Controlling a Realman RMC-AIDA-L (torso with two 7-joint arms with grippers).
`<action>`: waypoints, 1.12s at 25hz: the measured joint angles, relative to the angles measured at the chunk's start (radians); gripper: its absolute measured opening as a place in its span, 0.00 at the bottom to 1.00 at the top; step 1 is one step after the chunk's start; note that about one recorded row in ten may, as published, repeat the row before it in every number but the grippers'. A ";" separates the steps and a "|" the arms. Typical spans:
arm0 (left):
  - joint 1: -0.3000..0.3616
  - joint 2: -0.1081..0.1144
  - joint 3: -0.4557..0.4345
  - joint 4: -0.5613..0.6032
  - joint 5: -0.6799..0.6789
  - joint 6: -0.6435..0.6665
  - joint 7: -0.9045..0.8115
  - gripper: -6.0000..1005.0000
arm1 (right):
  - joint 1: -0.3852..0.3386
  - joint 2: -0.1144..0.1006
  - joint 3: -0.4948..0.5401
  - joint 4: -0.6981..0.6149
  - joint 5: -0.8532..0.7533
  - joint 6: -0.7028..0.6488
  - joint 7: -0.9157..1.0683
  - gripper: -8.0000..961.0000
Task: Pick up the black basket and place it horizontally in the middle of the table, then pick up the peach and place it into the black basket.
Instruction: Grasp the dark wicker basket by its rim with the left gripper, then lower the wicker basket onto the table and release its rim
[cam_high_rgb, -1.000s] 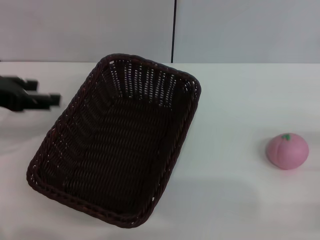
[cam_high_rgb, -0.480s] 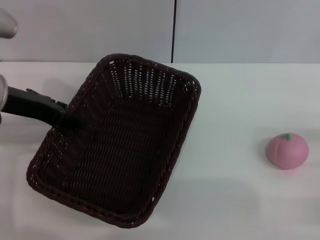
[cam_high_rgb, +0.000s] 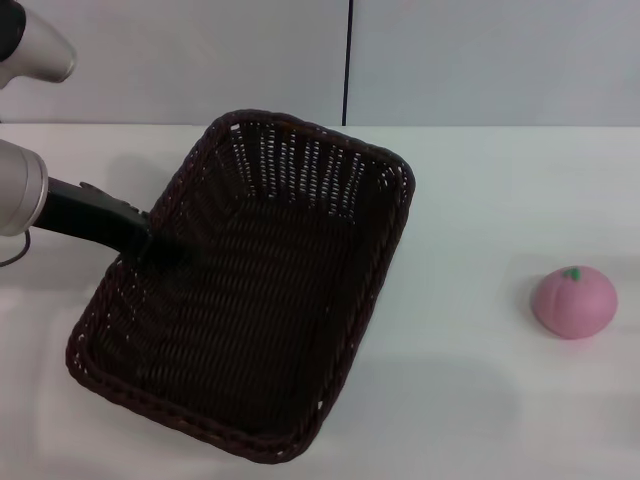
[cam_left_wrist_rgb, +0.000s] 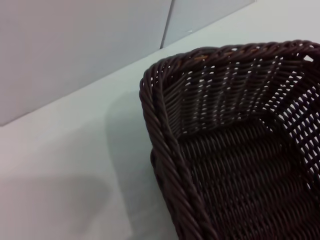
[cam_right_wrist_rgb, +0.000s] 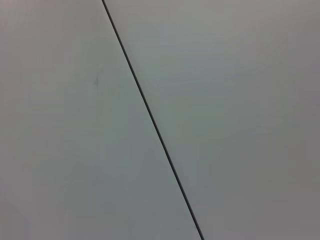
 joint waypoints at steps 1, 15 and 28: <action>0.000 0.000 0.000 0.000 0.000 0.000 0.000 0.70 | 0.000 0.000 0.000 -0.001 0.000 0.000 0.000 0.57; -0.022 0.000 0.014 -0.065 0.030 -0.022 0.006 0.40 | 0.004 -0.002 0.000 -0.005 0.000 0.026 0.000 0.56; -0.050 -0.001 0.053 -0.073 0.030 -0.060 0.058 0.23 | 0.001 -0.002 0.005 -0.005 0.000 0.027 0.000 0.56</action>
